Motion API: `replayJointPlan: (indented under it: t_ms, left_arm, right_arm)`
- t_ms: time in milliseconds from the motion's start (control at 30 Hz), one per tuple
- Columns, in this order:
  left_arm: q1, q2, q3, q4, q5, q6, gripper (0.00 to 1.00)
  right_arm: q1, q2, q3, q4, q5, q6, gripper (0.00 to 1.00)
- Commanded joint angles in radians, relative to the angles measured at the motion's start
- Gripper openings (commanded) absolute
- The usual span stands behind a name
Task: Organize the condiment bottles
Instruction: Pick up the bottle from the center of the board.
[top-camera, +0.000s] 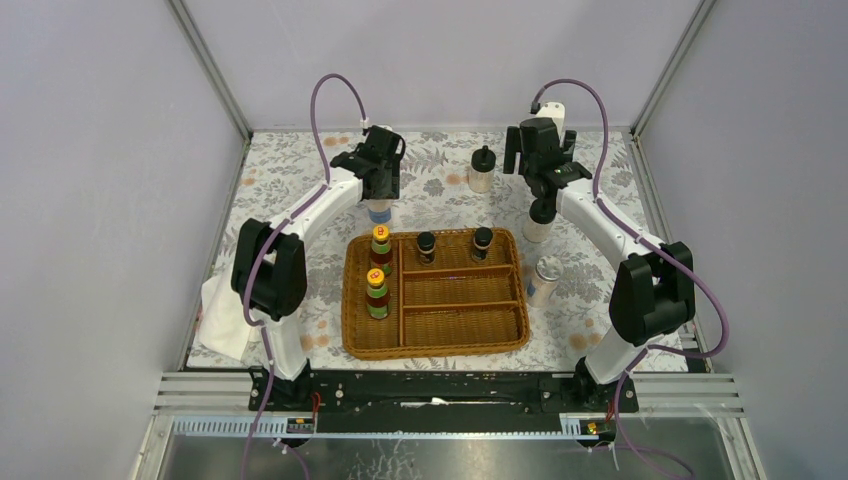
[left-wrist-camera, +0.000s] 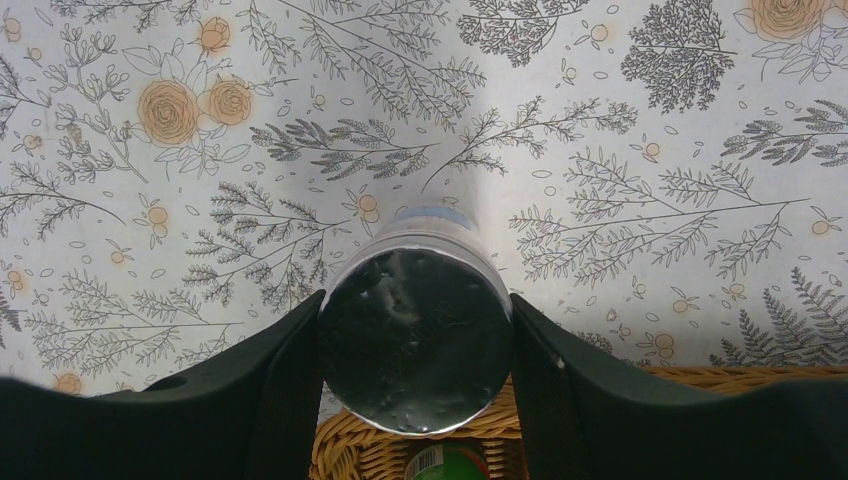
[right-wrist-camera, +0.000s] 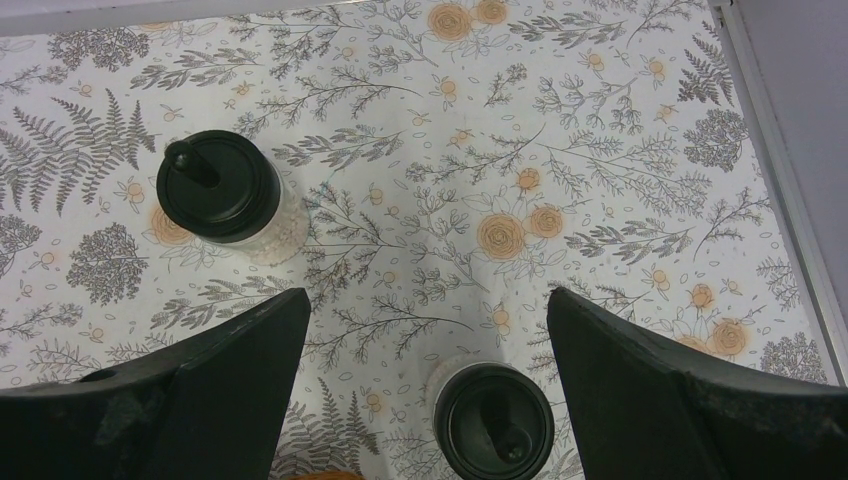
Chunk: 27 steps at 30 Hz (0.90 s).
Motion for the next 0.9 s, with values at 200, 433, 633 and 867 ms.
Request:
replayJointPlan:
  t_ms: [200, 433, 633, 867]
  left_arm:
    - [0.006, -0.027, -0.012, 0.034, -0.016, -0.001, 0.00]
    - [0.006, -0.044, -0.001, 0.034, -0.023, -0.001, 0.00]
    - [0.006, -0.061, 0.059, 0.008, -0.021, 0.001, 0.00]
    - [-0.009, -0.067, 0.173, -0.050, -0.028, 0.020, 0.00]
  right_arm:
    - [-0.006, -0.010, -0.002, 0.023, -0.005, 0.015, 0.96]
    - [-0.007, -0.005, 0.000, 0.023, -0.006, 0.016, 0.96]
    - [-0.006, -0.001, 0.003, 0.020, -0.006, 0.017, 0.96]
    - [-0.007, 0.002, 0.003, 0.020, -0.004, 0.014, 0.96]
